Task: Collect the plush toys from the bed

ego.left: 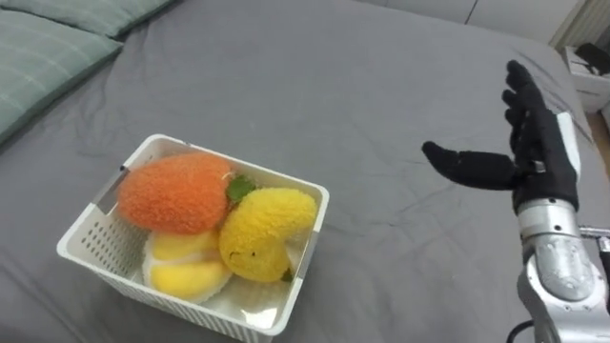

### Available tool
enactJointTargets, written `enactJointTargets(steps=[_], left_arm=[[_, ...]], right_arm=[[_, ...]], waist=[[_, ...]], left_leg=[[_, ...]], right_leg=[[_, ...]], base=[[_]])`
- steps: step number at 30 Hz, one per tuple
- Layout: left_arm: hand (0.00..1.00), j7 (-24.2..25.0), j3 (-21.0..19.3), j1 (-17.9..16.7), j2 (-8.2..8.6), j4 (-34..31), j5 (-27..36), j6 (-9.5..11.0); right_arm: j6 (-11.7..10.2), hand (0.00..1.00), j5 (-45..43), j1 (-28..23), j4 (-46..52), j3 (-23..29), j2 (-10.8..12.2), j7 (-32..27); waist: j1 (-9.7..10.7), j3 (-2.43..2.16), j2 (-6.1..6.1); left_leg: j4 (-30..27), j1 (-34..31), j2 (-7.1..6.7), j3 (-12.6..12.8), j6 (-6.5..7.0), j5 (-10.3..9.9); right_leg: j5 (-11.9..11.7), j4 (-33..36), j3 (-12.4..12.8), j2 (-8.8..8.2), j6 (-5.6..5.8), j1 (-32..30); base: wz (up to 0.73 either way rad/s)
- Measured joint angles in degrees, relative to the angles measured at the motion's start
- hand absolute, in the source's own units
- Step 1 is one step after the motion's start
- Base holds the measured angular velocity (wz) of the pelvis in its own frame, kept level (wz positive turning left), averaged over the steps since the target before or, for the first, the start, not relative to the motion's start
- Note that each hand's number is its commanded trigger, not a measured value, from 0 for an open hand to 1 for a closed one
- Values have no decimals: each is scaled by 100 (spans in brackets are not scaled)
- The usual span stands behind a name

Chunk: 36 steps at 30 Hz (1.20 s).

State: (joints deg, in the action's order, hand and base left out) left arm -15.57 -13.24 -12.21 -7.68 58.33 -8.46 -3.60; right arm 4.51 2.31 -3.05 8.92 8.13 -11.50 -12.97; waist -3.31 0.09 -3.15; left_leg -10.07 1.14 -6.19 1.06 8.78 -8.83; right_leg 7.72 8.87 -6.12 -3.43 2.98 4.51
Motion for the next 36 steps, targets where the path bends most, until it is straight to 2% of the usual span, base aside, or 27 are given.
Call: enactJointTargets(steps=[3, 5, 6, 10, 12, 17, 20, 22, 24, 29, 33, 36], left_arm=[[0, -1, 3, -39, -1, -10, 9, 0], [0, -1, 1, -132, 5, -91, 9, 1], [0, -2, -9, -181, -1, -100, 5, 3], [0, -5, -6, -279, 1, -96, 30, 3], [0, -14, -6, -308, 1, -96, 55, 2], [0, -90, 15, -310, -6, -99, 221, 3], [0, -134, 19, -252, -10, -148, 226, 28], [0, -133, 24, -232, 4, -155, 302, 43], [0, -129, 21, -264, 2, -196, 444, 41], [0, -130, 52, -266, 8, -230, 452, 31], [0, -114, 34, -262, 40, -151, 460, 22], [0, -7, -10, -273, 69, -65, 461, 22]], right_arm=[[-185, 0, 251, -67, -154, 247, -27, -384], [-205, 0, 302, -115, -239, 293, -27, -588], [-258, 0, 298, -171, -356, 345, -28, -688], [-273, 0, 319, -398, -692, 599, -25, -1102], [-291, 0, 350, -545, -839, 695, -24, -1250], [-326, 0, 1015, -658, -864, 724, -22, -1618], [-499, 0, 1878, -697, -1154, 785, -21, -1753], [-593, 0, 2474, -747, -1695, 894, 19, -1835], [-596, 0, 2874, -780, -2209, 917, 32, -1903], [-642, 0, 4061, -1021, -3609, 1141, 89, -1931], [-695, 0, 4489, -1136, -5262, 1357, 320, -1740], [-691, 0, 4540, -1189, -6261, 1394, 357, -1471]], waist=[[48, -4, 17], [171, -4, 24], [221, -18, 33], [316, -19, 89], [326, -35, 115], [472, -23, 111], [527, 0, 67], [537, 1, 59], [577, -6, 71], [747, -53, 178], [826, -23, 224], [860, -7, 282]], left_leg=[[14, 1, 16, 50, -8, -6], [20, 1, 24, 52, -11, -8], [36, 2, 29, 65, -14, -10], [73, 28, 53, 159, -21, -26], [104, 61, 62, 203, -24, -31], [170, 136, 84, 330, -34, -37], [183, 146, 96, 380, -40, -48], [158, 144, 134, 469, -38, -100], [127, 144, 147, 500, -39, -146], [144, 187, 149, 502, -30, -152], [190, 260, 156, 495, -42, -166], [200, 269, 155, 491, -51, -206]], right_leg=[[-1, 1, 49, 13, -1, -22], [-2, -2, 56, 22, -3, -24], [-3, -1, 62, 28, -4, -36], [-4, -8, 151, 47, -5, -61], [-3, -7, 171, 55, -5, -60], [-2, -12, 304, 75, -5, -56], [-4, -9, 373, 86, -8, -67], [-27, -8, 443, 112, -19, -74], [-31, -9, 471, 129, -20, -69], [-30, -16, 510, 139, -20, -58], [-13, -25, 514, 149, -29, 30], [4, -23, 537, 154, -29, 36]], base=[[-9], [0], [-5], [-12], [-13], [-15], [-10], [-20], [-16], [0], [0], [-5]])
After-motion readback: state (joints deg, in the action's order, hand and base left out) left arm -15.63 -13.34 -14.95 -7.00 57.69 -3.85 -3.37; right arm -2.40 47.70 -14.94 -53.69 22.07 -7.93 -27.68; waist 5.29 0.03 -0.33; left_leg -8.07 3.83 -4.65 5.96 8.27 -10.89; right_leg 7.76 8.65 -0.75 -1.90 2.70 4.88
